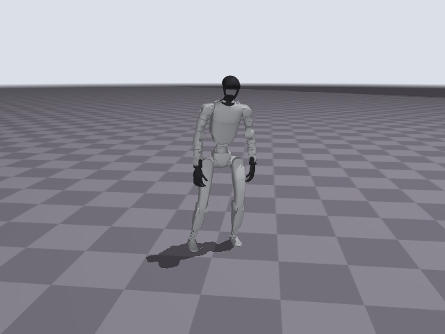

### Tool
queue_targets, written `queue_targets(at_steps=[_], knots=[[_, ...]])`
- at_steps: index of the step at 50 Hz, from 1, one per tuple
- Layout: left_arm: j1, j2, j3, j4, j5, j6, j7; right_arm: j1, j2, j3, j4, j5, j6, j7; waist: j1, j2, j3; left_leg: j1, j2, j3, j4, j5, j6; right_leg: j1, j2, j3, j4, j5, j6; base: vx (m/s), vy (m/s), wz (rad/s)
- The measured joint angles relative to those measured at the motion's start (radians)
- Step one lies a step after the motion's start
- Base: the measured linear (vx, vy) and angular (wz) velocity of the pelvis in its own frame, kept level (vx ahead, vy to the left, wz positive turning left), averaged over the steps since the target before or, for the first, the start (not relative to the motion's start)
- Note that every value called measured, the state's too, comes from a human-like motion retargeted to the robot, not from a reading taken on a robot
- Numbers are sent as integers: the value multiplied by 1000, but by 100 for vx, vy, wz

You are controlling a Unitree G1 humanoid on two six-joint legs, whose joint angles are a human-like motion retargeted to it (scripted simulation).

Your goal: Walk

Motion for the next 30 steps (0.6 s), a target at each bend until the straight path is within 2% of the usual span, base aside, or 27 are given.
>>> queue_targets(at_steps=[7,17,30], knots=[[19,-24,1,-5,-11,7,12,-3,7,16,0,7,6,9,21,9,-5,-29,38,-48,16,27,-41,35,37,-34,-70,-54,-42,-6,-26,22],[31,-82,-6,-7,-46,17,4,-9,-6,23,0,57,5,17,55,50,-4,-85,90,-91,14,150,-115,57,77,-145,-136,-46,-103,-9,-25,41],[2,-110,-16,7,-40,34,-36,5,-12,24,40,90,16,57,54,90,-38,-66,101,134,67,38,-52,60,28,-342,-173,-40,-142,-8,-14,81]])
